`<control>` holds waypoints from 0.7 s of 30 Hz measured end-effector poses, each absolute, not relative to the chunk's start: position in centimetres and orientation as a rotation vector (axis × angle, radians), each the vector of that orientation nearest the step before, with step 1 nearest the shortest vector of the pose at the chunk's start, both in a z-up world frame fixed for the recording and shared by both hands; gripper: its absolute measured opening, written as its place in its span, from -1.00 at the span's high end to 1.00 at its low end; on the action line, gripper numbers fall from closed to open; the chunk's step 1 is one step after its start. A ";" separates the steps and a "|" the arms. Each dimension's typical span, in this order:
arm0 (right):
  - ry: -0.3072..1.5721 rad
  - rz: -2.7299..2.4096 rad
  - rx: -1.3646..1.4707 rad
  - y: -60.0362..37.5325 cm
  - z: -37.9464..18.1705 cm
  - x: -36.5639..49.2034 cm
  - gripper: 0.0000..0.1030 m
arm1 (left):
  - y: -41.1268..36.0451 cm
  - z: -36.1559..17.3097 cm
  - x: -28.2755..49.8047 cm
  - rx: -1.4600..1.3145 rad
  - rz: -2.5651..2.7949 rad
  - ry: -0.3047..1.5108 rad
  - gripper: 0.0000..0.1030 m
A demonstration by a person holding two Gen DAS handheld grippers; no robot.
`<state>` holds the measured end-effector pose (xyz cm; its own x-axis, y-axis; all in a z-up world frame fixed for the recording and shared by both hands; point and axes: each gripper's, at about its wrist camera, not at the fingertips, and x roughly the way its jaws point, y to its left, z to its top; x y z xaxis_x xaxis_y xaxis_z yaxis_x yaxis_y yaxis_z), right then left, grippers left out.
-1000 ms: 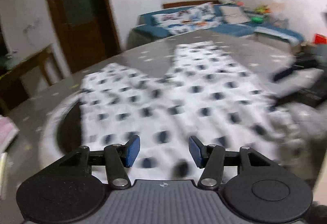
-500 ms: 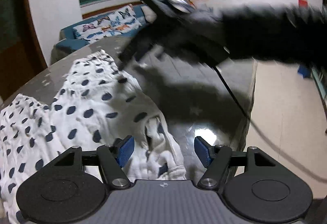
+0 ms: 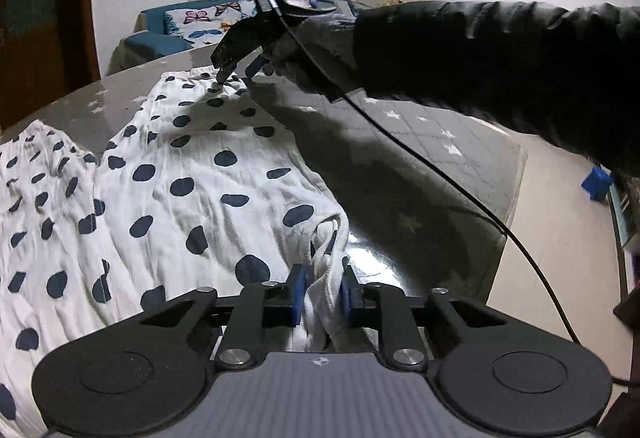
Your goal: Fold clothes
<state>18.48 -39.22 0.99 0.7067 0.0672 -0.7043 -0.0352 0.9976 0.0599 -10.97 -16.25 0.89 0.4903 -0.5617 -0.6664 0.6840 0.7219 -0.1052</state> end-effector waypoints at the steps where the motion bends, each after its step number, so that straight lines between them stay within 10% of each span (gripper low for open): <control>1: 0.783 0.048 0.027 -38.9 1.0 18.9 0.20 | -16.1 0.9 -11.0 0.168 -0.760 0.738 0.63; 8: 0.787 0.015 0.009 -37.5 1.1 19.9 0.66 | -14.8 1.1 -11.0 0.077 -0.770 0.734 0.69; 21: 0.806 -0.103 -0.023 -35.5 2.4 20.4 0.84 | -11.6 1.9 -11.5 -0.039 -0.767 0.689 0.77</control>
<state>20.43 -35.47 2.36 0.6880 -0.1008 -0.7187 0.0832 0.9947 -0.0599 -11.52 -11.64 1.89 0.5136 -0.6506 -0.5594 0.6257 0.7301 -0.2746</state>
